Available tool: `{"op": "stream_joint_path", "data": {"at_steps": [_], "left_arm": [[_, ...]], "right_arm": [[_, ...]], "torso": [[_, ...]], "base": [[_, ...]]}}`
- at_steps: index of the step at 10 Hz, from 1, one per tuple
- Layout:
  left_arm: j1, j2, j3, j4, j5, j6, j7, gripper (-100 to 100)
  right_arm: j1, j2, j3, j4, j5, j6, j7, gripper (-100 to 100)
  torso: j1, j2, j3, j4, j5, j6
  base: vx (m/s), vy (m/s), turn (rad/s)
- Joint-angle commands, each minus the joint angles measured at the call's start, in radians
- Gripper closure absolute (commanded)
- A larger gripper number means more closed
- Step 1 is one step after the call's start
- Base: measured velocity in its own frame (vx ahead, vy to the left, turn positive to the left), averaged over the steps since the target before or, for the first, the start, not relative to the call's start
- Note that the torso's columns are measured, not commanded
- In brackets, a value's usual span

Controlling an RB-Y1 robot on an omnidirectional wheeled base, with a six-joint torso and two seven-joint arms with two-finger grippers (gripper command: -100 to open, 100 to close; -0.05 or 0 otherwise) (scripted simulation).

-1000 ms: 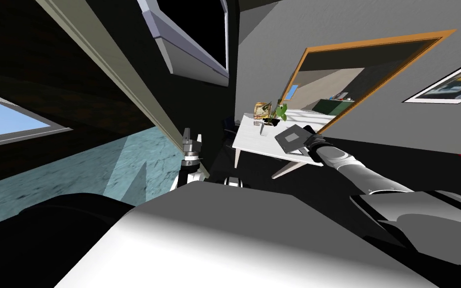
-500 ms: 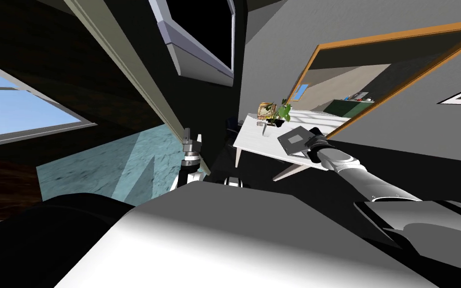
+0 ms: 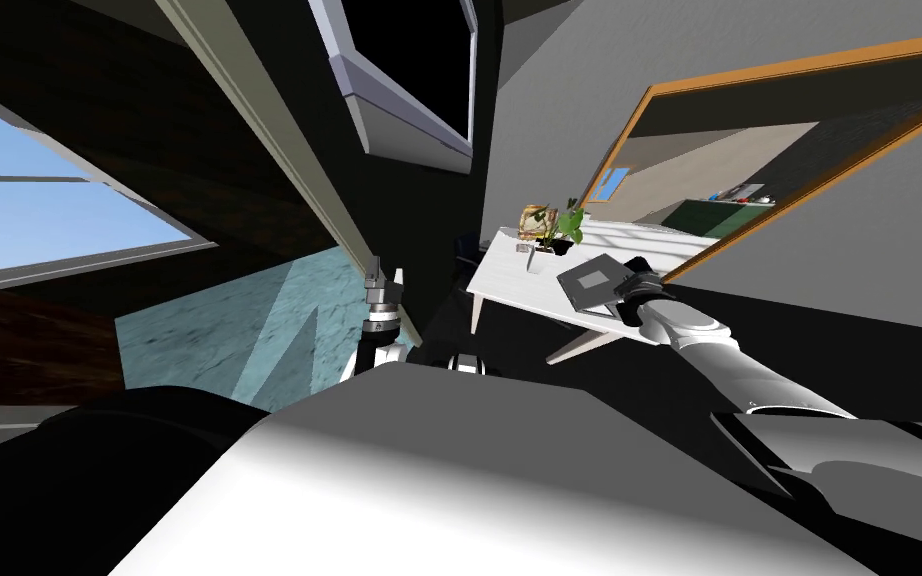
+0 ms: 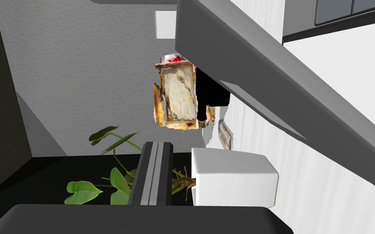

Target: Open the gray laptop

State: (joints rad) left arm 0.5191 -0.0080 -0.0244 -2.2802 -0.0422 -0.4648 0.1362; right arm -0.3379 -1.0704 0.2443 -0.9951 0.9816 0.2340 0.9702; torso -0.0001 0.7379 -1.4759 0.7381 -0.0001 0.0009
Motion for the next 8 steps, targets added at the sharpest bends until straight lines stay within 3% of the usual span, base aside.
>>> {"op": "stream_joint_path", "data": {"at_steps": [1,2,4,5,6,8], "left_arm": [[0.0,0.0,0.0,0.0,0.0,0.0,0.0,0],[0.0,0.0,0.0,0.0,0.0,0.0,0.0,0],[0.0,0.0,0.0,0.0,0.0,0.0,0.0,0],[0.0,0.0,0.0,0.0,0.0,0.0,0.0,0],[0.0,0.0,0.0,0.0,0.0,0.0,0.0,0],[0.0,0.0,0.0,0.0,0.0,0.0,0.0,0]], "right_arm": [[0.054,0.008,-0.053,-0.055,-0.074,0.053,0.074,100],[0.075,0.008,-0.073,-0.079,-0.105,0.058,0.102,100],[0.075,0.008,-0.073,-0.079,-0.153,0.058,0.153,100],[0.122,0.018,-0.123,-0.125,-0.186,0.104,0.183,100],[0.142,0.018,-0.144,-0.148,-0.219,0.11,0.213,100],[0.142,0.018,-0.144,-0.148,-0.275,0.11,0.269,100]], "torso": [[0.002,-0.001,-0.001,0.0,0.001,-0.001],[-0.001,0.0,0.0,0.0,0.0,-0.003],[0.0,0.001,0.001,0.0,0.0,0.0],[0.003,-0.001,-0.001,0.0,0.001,-0.001],[0.0,0.0,0.0,0.0,0.0,-0.003],[0.0,0.0,0.0,0.0,0.0,0.0]], "base": [[-0.031,-0.073,0.369],[-0.056,-0.096,0.179],[-0.026,-0.027,-0.059],[-0.045,-0.07,0.319],[-0.057,-0.091,0.209],[-0.02,-0.023,-0.033]]}}
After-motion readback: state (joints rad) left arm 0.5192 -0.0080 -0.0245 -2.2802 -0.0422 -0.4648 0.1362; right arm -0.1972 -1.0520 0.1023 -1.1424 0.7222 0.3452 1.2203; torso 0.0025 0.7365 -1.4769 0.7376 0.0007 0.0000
